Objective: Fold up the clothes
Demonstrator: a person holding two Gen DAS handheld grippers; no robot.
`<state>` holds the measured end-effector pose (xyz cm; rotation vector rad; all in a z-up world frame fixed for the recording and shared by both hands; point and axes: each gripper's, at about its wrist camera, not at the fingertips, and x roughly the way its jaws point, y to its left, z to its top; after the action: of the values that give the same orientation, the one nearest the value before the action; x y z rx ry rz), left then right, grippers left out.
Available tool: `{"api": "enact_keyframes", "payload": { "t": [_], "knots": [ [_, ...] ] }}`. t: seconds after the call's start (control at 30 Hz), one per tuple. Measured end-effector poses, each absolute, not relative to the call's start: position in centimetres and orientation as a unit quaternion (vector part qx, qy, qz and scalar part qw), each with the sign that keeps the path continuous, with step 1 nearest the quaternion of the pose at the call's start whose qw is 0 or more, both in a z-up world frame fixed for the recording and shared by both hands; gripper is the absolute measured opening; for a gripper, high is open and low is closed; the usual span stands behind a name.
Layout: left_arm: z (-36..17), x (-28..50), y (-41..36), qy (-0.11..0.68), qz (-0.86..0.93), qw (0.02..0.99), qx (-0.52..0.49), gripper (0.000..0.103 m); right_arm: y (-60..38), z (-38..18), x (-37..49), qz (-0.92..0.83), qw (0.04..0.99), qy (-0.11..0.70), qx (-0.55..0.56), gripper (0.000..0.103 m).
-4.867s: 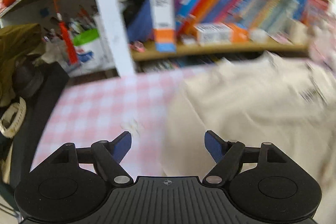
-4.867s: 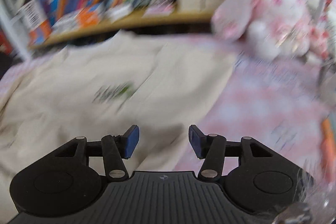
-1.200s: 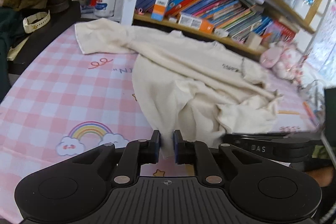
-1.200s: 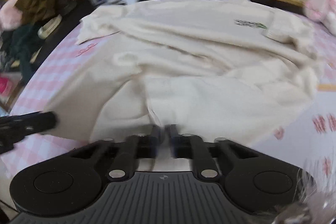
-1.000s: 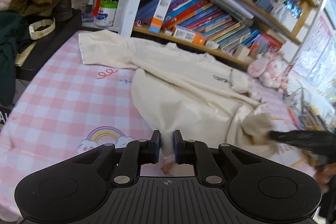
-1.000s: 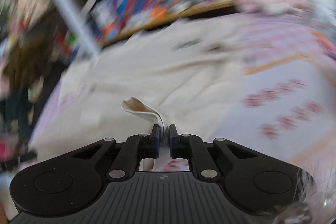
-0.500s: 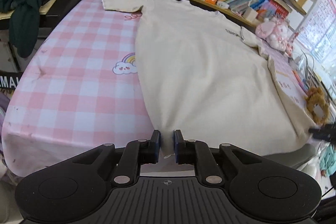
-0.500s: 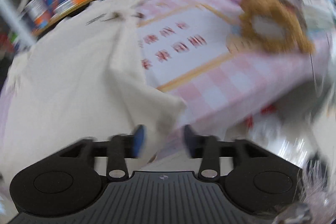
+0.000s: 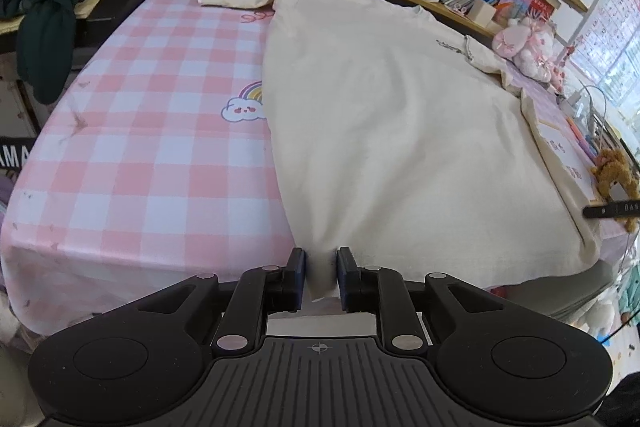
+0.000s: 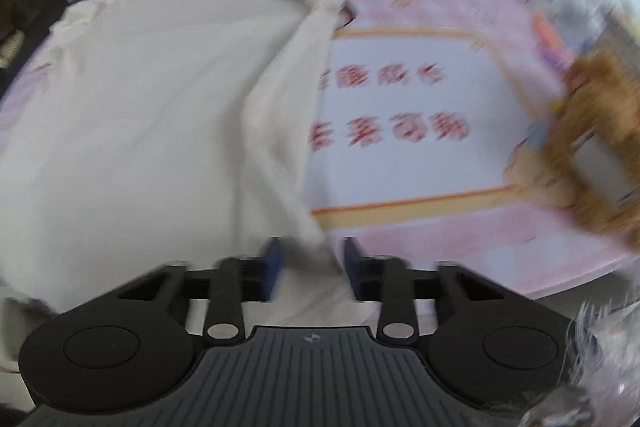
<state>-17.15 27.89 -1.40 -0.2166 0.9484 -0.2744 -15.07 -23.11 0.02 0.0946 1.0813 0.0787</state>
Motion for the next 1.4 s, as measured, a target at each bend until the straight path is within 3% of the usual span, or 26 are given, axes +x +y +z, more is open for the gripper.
{"api": "enact_keyframes", "payload": {
  "t": [0.03,0.2,0.3,0.4,0.47,0.53,0.87,0.9,0.93,0.97,1.13,1.2,1.3,1.4],
  "knots": [
    [-1.5,-17.2,27.9,0.454,-0.131,0.874,-0.109,0.015,-23.0,0.1,-15.3,0.051,0.852,0.519,0.051,0.004],
    [-1.3,-17.5,28.0,0.45,-0.137,0.874,-0.12,0.014,-25.6,4.0,-19.4,-0.09,0.898,0.417,0.109,0.003],
    [-1.4,-17.6,27.3,0.456,-0.148,0.87,-0.12,0.014,-27.0,1.5,-20.3,-0.145,0.863,0.471,0.115,0.004],
    [-1.3,-17.8,27.5,0.459,-0.15,0.868,-0.115,0.016,-27.1,0.2,-21.0,-0.154,0.852,0.488,0.109,0.009],
    [-1.1,-17.8,27.7,0.462,-0.149,0.866,-0.116,0.018,-26.7,0.5,-21.3,-0.156,0.862,0.474,0.095,0.026],
    [-1.0,-17.8,28.0,0.464,-0.143,0.865,-0.126,0.03,-26.2,0.9,-21.4,-0.148,0.872,0.46,0.077,0.027],
    [-2.0,-18.0,28.9,0.452,-0.114,0.862,-0.198,0.032,-21.0,0.7,-19.0,-0.06,0.892,0.449,0.019,0.028],
    [-2.1,-17.9,28.6,0.449,-0.113,0.863,-0.2,0.028,-20.5,0.6,-19.0,-0.055,0.891,0.451,0.015,0.028],
    [-2.1,-17.7,28.2,0.447,-0.107,0.866,-0.197,0.015,-20.0,0.4,-18.9,-0.049,0.89,0.453,0.013,0.028],
    [-1.8,-17.6,27.8,0.443,-0.098,0.87,-0.192,0.009,-19.6,0.2,-18.8,-0.044,0.89,0.455,0.012,0.028],
    [1.7,-16.9,23.3,0.376,-0.111,0.906,-0.159,0.009,-18.6,-0.5,-18.4,-0.027,0.887,0.462,0.001,0.027],
    [2.5,-15.4,18.9,0.374,-0.168,0.9,-0.145,0.01,-18.6,-0.9,-18.2,-0.024,0.885,0.465,0.001,0.027],
    [2.2,-13.6,12.9,0.41,-0.24,0.875,-0.096,0.027,-18.9,-1.3,-17.7,-0.018,0.883,0.469,0.007,0.028],
    [2.2,-14.2,10.5,0.416,-0.271,0.866,-0.063,0.027,-19.0,-1.4,-17.4,-0.008,0.882,0.471,0.003,0.028]
  ]
}}
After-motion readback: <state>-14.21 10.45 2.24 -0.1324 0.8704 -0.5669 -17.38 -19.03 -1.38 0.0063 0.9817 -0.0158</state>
